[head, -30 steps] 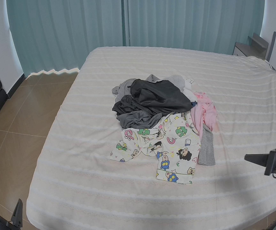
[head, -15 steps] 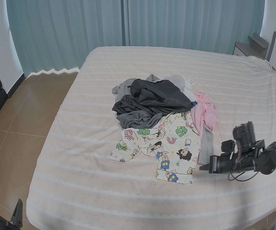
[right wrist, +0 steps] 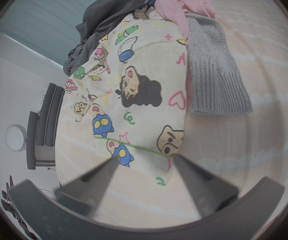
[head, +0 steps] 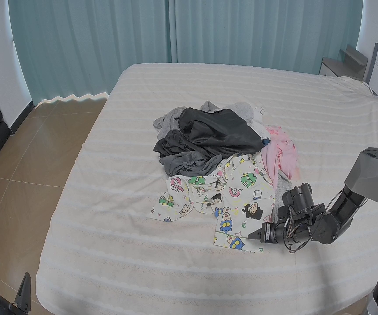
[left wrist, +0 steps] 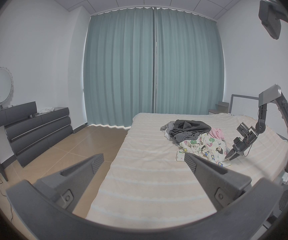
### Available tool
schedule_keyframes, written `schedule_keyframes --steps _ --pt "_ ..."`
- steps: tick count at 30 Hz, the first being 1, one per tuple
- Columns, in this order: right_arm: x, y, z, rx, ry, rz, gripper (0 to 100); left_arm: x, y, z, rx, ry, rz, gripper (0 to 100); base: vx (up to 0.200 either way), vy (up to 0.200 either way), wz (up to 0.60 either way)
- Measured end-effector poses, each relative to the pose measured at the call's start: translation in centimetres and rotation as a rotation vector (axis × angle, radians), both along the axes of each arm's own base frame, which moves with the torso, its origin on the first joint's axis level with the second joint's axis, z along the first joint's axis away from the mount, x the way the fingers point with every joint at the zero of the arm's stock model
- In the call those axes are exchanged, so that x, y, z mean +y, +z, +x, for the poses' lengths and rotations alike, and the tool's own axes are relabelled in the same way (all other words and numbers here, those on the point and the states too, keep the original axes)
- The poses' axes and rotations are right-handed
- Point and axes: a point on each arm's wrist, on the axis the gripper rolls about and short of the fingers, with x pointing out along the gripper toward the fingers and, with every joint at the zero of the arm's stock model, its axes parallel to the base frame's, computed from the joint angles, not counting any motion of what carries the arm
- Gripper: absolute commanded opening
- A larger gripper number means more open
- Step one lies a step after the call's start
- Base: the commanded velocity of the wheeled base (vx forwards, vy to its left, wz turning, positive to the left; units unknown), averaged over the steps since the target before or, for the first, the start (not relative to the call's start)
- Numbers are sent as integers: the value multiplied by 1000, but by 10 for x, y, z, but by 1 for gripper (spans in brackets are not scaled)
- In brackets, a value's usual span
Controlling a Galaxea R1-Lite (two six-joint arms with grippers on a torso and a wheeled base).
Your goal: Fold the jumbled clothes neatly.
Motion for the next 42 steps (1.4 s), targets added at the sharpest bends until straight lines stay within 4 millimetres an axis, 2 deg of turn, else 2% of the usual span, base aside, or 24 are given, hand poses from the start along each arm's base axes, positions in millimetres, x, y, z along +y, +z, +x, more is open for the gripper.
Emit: schedule_keyframes --steps 10,22,37,38,42 --pt "-5 -5 6 0 -32 -18 100 0 0 0 0 0 0 100 0 0 0" --pt "6 -7 36 -23 -46 -29 100 0 0 0 0 0 -7 100 0 0 0" --pt "21 -15 53 -51 -34 -24 100 0 0 0 0 0 -8 100 0 0 0" --pt "23 -15 53 -52 -32 -26 0 0 0 0 0 0 -9 100 0 0 0" --pt "26 -17 53 -54 -23 -25 0 0 0 0 0 1 -9 100 0 0 0"
